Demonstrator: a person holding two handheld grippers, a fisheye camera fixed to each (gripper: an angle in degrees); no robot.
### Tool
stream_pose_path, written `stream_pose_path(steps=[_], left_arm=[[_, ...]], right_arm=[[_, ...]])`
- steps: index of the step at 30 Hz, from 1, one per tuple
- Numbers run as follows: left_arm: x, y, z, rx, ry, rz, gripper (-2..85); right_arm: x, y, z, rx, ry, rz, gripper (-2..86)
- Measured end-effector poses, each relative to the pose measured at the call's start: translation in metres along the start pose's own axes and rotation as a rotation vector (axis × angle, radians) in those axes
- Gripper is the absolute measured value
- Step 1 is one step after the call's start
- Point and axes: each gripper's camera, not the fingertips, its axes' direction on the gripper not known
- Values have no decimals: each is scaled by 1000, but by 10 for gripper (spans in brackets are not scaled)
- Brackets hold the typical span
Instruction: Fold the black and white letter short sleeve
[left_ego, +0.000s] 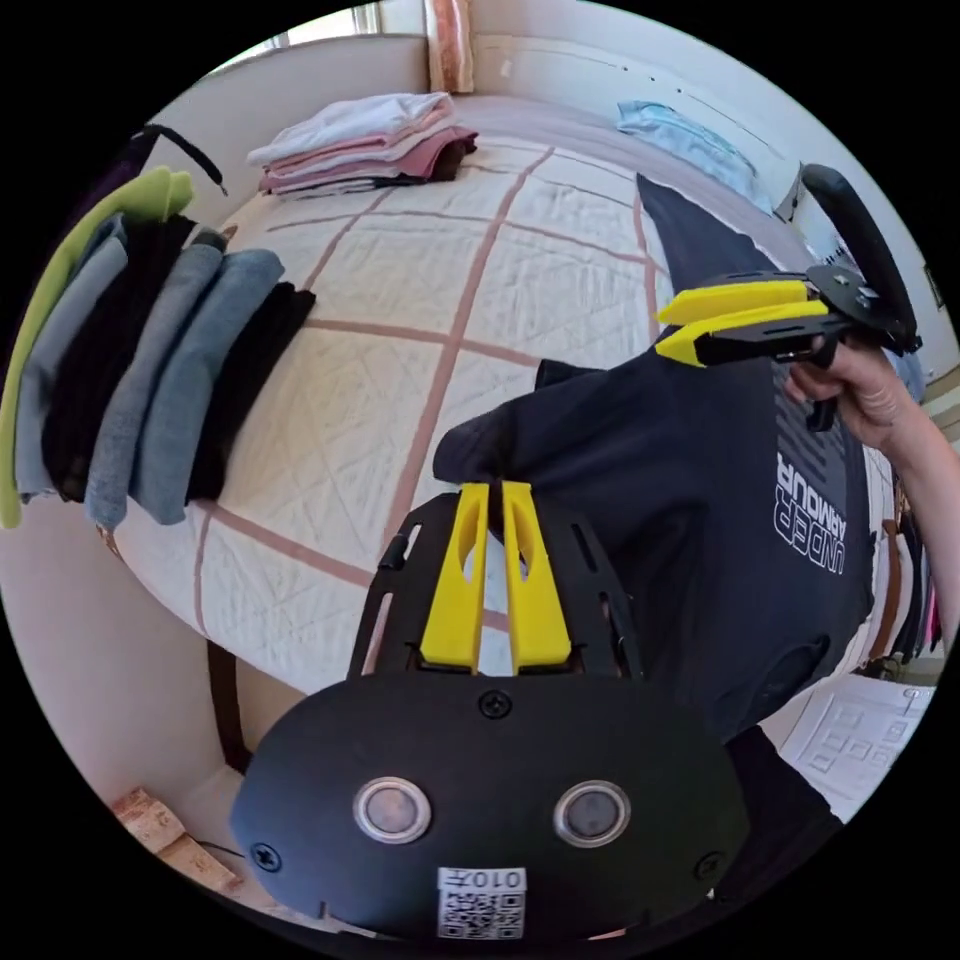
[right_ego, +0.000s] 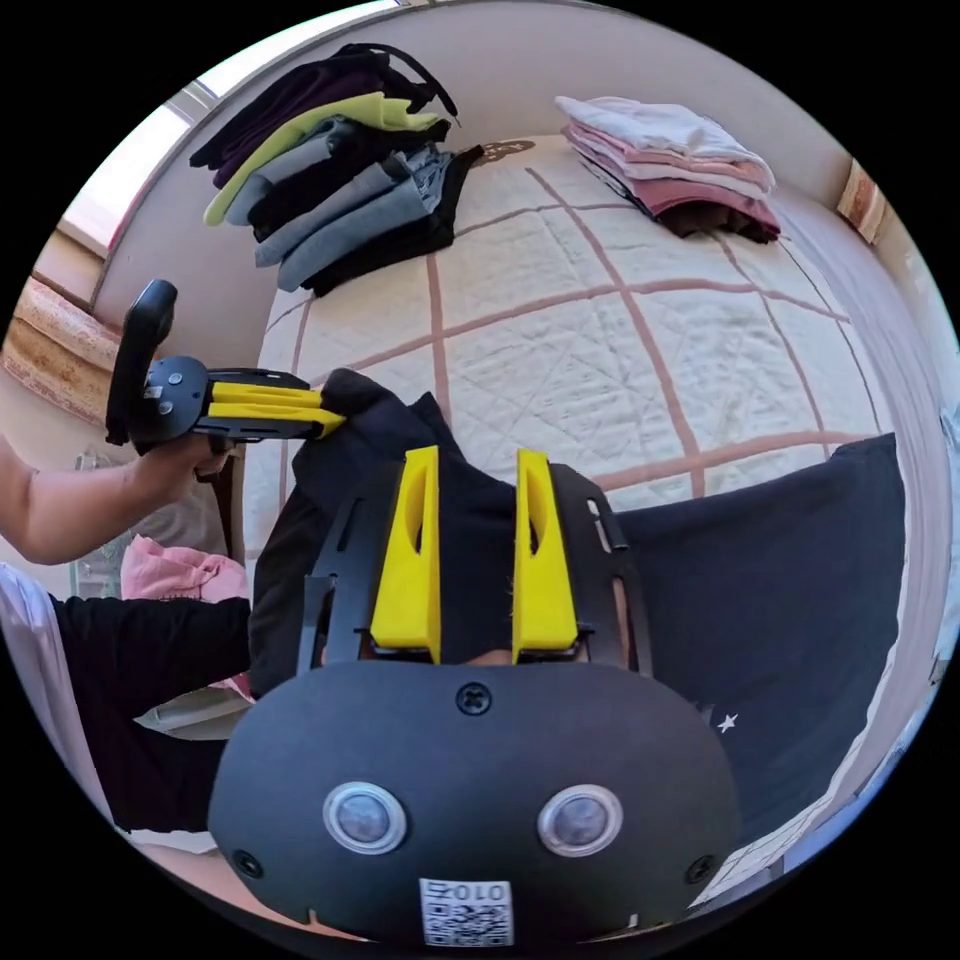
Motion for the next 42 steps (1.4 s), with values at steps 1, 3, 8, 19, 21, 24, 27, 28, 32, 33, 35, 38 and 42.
stream_pose_path(steps=[1,3,8,19,21,24,27,28,32,33,35,38,42], left_arm=[[-3,-1,-4,38,13,3,2],[-4,-3,-11,64,-2,22,2],[3,6,-24,76,-42,67,1],[25,-1,-54,145,-162,158,6],[45,-8,-51,114,-180,244,11],[78,-8,-32,33,-114,418,18],[77,1,-38,58,-66,453,16],[60,1,-52,119,-32,375,13],[-29,-15,-60,138,13,69,14],[-42,-19,-54,120,23,43,15],[-80,-31,-29,42,120,-7,25],[-92,-33,-32,101,114,69,37],[-78,-25,-38,155,147,310,51]], right_arm=[[1,-6,1,-5,5,-10,115],[2,-32,7,-33,7,-73,109],[-11,-75,36,-187,-45,-263,86],[51,-60,-10,38,48,-111,38],[70,-47,0,-4,79,-66,38],[74,-30,0,47,34,-56,37],[71,-18,-8,104,64,-41,37],[70,-16,-11,119,67,-46,37],[65,-8,-27,217,-5,-87,37],[65,-3,-33,253,-84,-104,37],[64,7,-37,269,-241,-162,37],[49,28,-20,101,-371,-283,37],[31,63,30,-194,-253,-294,38]])
